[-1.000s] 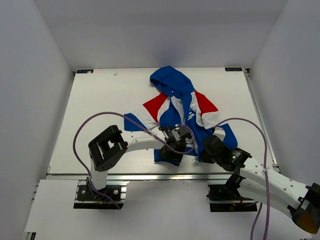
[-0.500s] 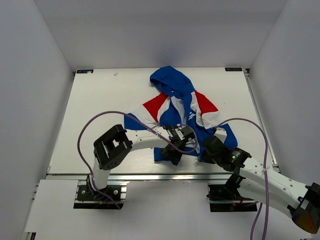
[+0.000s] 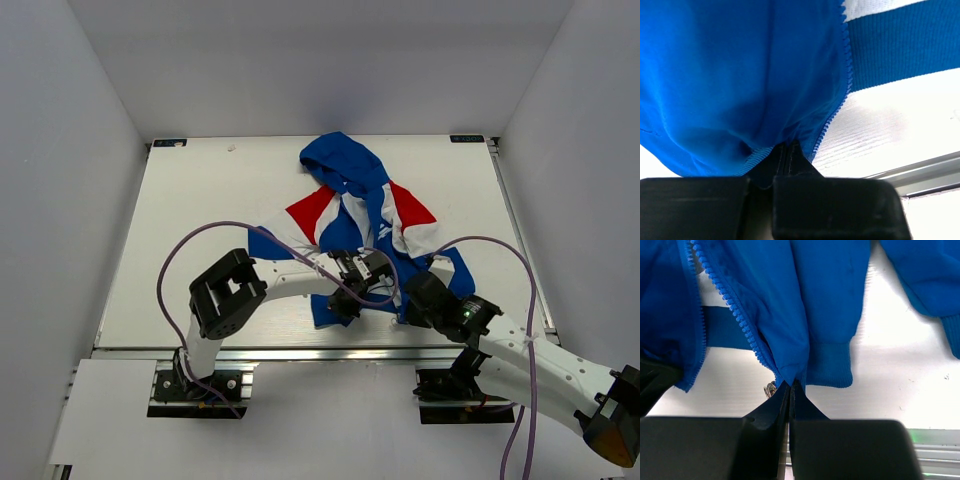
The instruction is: Zip up the jacket
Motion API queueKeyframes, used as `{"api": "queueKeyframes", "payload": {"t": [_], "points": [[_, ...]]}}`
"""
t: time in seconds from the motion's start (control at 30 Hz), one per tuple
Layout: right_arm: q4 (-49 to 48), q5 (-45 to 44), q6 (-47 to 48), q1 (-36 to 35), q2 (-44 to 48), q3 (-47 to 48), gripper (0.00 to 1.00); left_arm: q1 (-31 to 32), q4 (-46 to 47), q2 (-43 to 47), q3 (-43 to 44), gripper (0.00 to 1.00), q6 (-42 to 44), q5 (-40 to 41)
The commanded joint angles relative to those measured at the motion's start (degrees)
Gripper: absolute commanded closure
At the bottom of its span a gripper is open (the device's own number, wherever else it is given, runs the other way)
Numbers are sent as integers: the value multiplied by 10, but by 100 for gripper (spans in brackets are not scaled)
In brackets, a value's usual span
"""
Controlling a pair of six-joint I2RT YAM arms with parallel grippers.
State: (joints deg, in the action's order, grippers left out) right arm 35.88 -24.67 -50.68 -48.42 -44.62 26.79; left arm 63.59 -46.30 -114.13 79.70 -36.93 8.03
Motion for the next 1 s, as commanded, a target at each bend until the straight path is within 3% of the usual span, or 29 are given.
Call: {"api": "queueKeyframes", "payload": {"t": [0.0, 0.2, 0.53, 0.97], "points": [[-27, 2, 22, 2, 7, 6, 100, -5, 14, -37, -46, 100, 5, 54], [-98, 49, 100, 2, 23, 1, 100, -5, 53, 47, -70, 100, 6, 55], [-173, 79, 153, 2, 41, 20, 100, -5, 213, 295, -150, 100, 15, 37], [-338, 123, 149, 2, 80, 3, 100, -5, 453, 428, -299, 100, -37, 102]]}}
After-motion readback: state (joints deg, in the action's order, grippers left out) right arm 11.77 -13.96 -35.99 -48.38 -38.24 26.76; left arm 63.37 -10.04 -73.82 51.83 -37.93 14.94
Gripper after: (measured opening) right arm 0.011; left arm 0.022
